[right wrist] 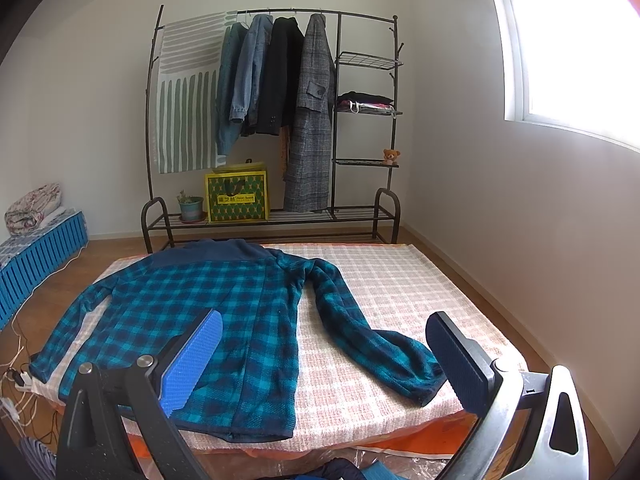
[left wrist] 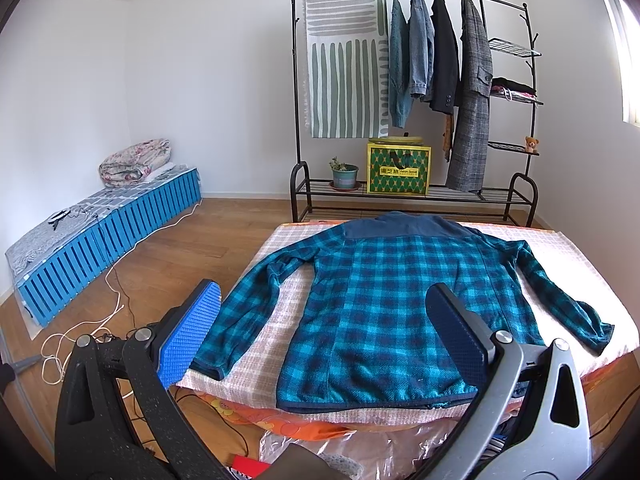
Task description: Fold large clothes
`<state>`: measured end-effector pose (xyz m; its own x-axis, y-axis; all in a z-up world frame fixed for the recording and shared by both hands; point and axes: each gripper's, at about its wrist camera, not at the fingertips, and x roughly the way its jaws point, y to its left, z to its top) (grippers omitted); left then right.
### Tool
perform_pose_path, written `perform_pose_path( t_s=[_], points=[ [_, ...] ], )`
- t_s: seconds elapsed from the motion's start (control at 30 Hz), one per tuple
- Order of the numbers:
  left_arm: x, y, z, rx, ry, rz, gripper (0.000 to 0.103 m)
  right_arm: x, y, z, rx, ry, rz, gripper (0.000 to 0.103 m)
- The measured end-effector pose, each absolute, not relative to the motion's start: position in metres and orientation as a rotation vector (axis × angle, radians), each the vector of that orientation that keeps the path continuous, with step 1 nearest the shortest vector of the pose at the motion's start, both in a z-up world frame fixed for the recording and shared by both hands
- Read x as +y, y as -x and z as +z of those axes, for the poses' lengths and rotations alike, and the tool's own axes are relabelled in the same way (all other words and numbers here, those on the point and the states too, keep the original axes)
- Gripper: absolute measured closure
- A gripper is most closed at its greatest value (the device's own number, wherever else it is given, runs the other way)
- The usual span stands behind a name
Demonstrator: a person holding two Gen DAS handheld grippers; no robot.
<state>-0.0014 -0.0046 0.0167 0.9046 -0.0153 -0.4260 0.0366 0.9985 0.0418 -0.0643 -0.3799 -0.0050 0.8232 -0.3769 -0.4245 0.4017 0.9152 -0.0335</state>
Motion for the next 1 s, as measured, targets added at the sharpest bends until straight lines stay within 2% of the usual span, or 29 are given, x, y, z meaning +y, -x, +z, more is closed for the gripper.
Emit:
perform_pose_path(
  t_s=[0.7, 1.0],
  points=[
    [0.010, -0.009, 0.018, 0.445, -0.059, 0.041, 0.000, -0.370, 0.051, 0.009, 0.422, -0.062, -0.333, 0.000],
    [0.063, -0.056, 0.015, 0.476, 0.032, 0.099, 0.000, -0.367, 0.027, 0.016, 0.380, -0.094, -0.225, 0.000]
  ],
)
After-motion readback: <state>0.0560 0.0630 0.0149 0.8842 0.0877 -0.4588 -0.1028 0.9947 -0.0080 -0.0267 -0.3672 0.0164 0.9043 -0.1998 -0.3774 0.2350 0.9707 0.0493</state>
